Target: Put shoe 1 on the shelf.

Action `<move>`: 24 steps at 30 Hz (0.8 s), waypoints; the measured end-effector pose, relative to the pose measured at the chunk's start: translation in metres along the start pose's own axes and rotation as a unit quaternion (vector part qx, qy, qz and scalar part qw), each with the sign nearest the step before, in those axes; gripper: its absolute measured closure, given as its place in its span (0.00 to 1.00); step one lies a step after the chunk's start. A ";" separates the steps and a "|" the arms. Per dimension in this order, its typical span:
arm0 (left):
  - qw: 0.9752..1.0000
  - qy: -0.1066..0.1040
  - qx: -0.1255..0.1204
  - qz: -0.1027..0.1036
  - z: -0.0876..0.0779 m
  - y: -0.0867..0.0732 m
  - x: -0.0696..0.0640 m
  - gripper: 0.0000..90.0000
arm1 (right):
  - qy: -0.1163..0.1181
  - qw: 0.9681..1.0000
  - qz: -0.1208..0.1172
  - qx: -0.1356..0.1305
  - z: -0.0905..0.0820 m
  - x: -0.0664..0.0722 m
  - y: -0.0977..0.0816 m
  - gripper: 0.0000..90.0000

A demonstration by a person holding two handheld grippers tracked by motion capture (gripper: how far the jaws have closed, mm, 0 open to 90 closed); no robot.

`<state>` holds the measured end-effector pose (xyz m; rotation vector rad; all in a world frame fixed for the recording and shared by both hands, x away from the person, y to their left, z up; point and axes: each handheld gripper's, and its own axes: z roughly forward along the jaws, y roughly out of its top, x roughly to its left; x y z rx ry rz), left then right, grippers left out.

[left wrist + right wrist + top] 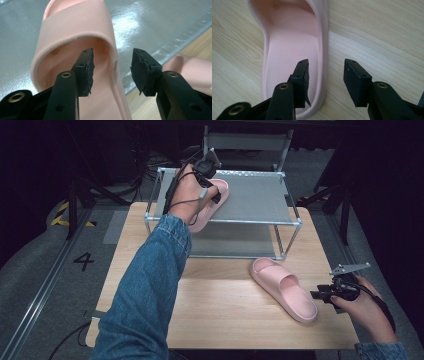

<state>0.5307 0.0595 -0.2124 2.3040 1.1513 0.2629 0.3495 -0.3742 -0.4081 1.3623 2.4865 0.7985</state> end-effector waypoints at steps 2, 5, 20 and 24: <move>1.000 -0.005 -0.002 0.002 -0.008 -0.007 0.002 0.60 | -0.002 1.000 -0.002 -0.001 0.000 -0.001 0.000 0.63; 1.000 -0.005 0.000 0.008 -0.019 -0.018 0.006 0.58 | -0.002 1.000 -0.004 -0.003 0.000 0.000 0.002 0.63; 0.999 0.009 0.031 -0.020 -0.050 -0.081 0.035 0.83 | 0.000 1.000 -0.019 0.005 0.007 0.008 0.009 0.63; 0.998 0.022 0.048 -0.028 -0.052 -0.090 0.042 0.95 | 0.000 1.000 -0.019 0.005 0.008 0.008 0.009 0.63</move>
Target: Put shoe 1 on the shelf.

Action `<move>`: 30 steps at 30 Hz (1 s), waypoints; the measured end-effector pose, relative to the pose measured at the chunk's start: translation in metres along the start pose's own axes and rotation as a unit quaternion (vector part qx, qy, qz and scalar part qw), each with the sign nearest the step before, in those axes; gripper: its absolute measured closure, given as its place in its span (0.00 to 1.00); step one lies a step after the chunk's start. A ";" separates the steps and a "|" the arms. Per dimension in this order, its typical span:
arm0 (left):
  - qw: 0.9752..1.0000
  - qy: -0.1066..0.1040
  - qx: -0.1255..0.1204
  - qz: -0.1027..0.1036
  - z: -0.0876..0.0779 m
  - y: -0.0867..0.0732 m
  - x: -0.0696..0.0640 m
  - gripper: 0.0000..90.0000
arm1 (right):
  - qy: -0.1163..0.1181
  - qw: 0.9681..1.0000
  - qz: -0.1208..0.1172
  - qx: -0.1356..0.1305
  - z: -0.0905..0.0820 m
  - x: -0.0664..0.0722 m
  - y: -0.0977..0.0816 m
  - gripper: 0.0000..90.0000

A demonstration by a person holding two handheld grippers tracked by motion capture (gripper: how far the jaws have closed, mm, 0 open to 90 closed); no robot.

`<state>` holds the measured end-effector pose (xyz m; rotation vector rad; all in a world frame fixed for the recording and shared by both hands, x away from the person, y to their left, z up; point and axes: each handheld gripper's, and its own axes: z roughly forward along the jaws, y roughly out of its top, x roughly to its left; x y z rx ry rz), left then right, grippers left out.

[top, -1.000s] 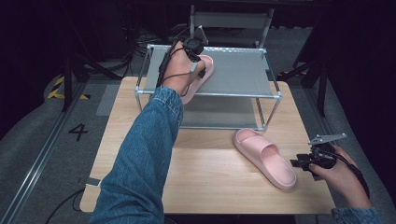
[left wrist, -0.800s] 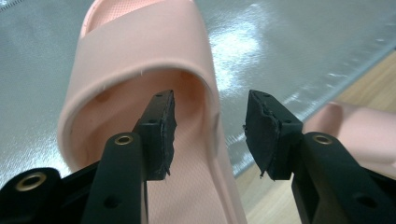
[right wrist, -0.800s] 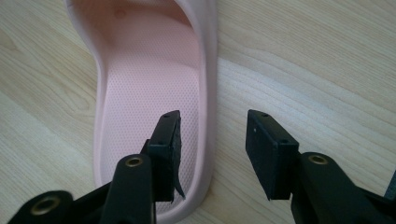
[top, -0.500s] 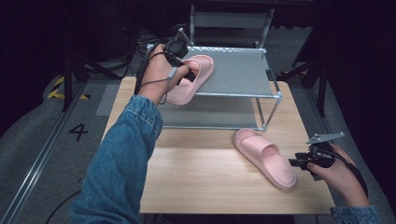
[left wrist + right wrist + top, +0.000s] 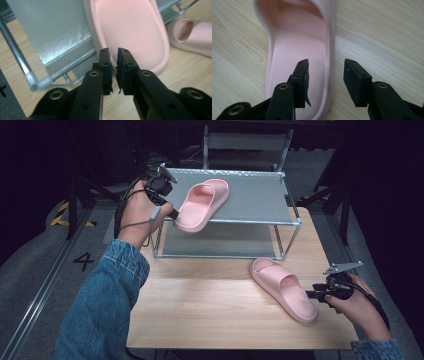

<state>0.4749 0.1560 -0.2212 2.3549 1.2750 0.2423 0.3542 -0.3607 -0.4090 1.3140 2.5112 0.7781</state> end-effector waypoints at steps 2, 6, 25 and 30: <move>1.000 0.003 0.007 -0.006 0.002 -0.002 0.001 0.99 | 0.000 1.000 -0.002 0.001 0.000 0.000 0.000 0.63; 1.000 0.002 0.022 -0.002 0.009 -0.007 0.001 1.00 | 0.001 1.000 -0.003 0.002 0.001 0.001 0.000 0.63; 0.998 -0.051 0.017 0.044 0.019 0.007 -0.040 0.99 | 0.002 1.000 -0.004 0.006 0.004 0.000 0.000 0.63; 0.997 -0.051 0.012 0.055 0.022 0.012 -0.046 0.98 | 0.002 1.000 -0.003 0.007 0.004 -0.001 -0.001 0.63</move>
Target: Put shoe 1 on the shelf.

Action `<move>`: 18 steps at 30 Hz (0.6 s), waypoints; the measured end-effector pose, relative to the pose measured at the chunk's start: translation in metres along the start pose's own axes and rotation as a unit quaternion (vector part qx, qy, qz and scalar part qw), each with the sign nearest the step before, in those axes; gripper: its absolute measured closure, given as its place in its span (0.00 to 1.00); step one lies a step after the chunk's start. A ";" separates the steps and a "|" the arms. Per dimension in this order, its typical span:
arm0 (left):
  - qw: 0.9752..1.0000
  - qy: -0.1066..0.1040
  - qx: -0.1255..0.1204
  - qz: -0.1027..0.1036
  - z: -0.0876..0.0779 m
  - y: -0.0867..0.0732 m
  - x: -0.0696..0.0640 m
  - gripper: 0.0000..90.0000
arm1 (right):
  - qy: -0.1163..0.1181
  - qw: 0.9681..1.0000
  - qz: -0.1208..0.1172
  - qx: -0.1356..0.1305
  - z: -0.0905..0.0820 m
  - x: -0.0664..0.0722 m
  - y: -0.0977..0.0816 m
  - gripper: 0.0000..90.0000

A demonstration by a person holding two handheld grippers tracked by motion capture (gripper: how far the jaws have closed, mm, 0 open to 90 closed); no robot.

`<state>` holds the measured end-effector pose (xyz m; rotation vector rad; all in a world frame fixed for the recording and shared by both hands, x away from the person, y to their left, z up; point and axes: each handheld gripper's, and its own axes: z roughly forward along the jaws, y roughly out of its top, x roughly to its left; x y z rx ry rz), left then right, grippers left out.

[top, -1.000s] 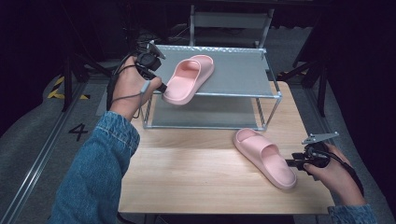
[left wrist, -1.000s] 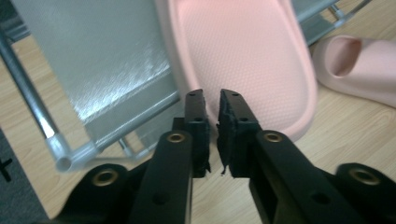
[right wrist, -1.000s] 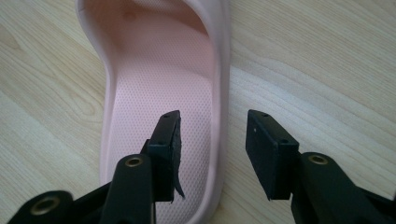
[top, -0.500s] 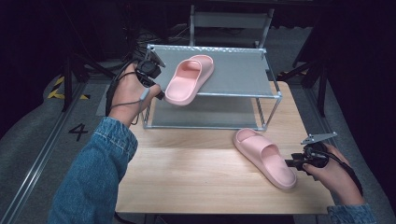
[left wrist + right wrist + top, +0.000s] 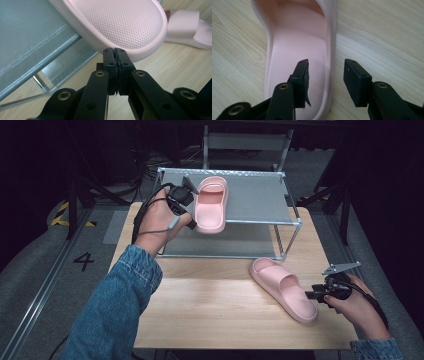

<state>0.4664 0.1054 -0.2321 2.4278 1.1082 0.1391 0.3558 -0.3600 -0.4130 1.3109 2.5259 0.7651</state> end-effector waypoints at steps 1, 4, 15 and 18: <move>1.000 0.004 -0.003 -0.001 0.000 0.000 -0.002 0.98 | 0.000 1.000 0.001 0.001 0.000 0.000 0.000 0.63; 1.000 -0.002 0.000 0.008 -0.003 -0.002 -0.009 1.00 | 0.000 1.000 0.002 -0.001 -0.001 -0.002 0.000 0.63; 0.998 -0.027 0.037 0.051 0.009 -0.005 -0.036 1.00 | 0.005 1.000 -0.003 0.004 0.003 0.002 0.003 0.62; 0.998 -0.027 0.032 0.052 0.014 -0.001 -0.038 1.00 | 0.003 1.000 -0.005 0.004 0.003 0.002 0.003 0.62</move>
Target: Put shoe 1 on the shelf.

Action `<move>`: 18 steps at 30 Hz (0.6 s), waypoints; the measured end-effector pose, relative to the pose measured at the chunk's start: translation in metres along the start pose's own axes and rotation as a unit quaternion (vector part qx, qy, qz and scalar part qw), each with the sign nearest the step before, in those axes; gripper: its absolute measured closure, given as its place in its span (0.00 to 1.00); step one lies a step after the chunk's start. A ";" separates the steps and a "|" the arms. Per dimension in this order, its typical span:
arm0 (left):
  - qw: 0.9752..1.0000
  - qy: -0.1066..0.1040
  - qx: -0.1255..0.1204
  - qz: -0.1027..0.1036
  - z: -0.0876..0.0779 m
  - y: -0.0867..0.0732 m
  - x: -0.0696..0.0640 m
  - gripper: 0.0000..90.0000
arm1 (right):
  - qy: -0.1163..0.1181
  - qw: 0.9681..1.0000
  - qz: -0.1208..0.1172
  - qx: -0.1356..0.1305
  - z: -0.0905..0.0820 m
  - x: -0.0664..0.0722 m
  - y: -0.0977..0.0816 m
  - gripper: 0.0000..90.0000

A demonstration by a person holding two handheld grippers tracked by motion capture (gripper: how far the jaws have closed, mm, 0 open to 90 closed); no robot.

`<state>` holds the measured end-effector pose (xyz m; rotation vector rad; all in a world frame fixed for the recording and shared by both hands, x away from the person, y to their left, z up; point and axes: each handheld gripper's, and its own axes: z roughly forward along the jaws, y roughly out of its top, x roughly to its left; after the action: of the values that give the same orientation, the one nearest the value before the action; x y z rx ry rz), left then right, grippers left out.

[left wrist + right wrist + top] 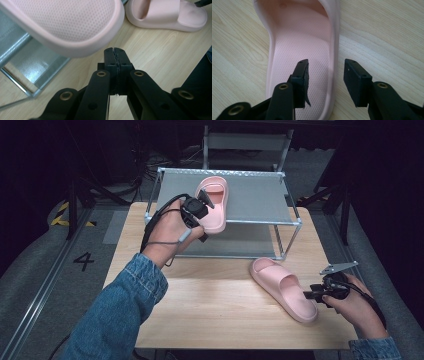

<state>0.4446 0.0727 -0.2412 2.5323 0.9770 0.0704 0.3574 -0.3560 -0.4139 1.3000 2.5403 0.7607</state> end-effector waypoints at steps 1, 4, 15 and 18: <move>1.000 0.000 0.000 0.000 0.000 0.000 0.000 1.00 | 0.001 1.000 0.001 0.000 0.000 0.000 0.000 0.62; 1.000 -0.001 -0.005 0.000 0.004 0.005 -0.001 1.00 | 0.000 1.000 0.002 -0.002 -0.001 -0.001 -0.001 0.62; 0.999 0.020 -0.024 -0.021 0.016 0.024 0.015 1.00 | -0.004 1.000 0.008 -0.004 -0.006 -0.003 -0.006 0.62; 0.999 0.022 -0.030 -0.029 0.019 0.027 0.022 1.00 | -0.004 1.000 0.010 -0.003 -0.005 -0.004 -0.008 0.62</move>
<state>0.4817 0.0618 -0.2494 2.4559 1.0498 0.1364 0.3524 -0.3650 -0.4138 1.3248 2.5214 0.7646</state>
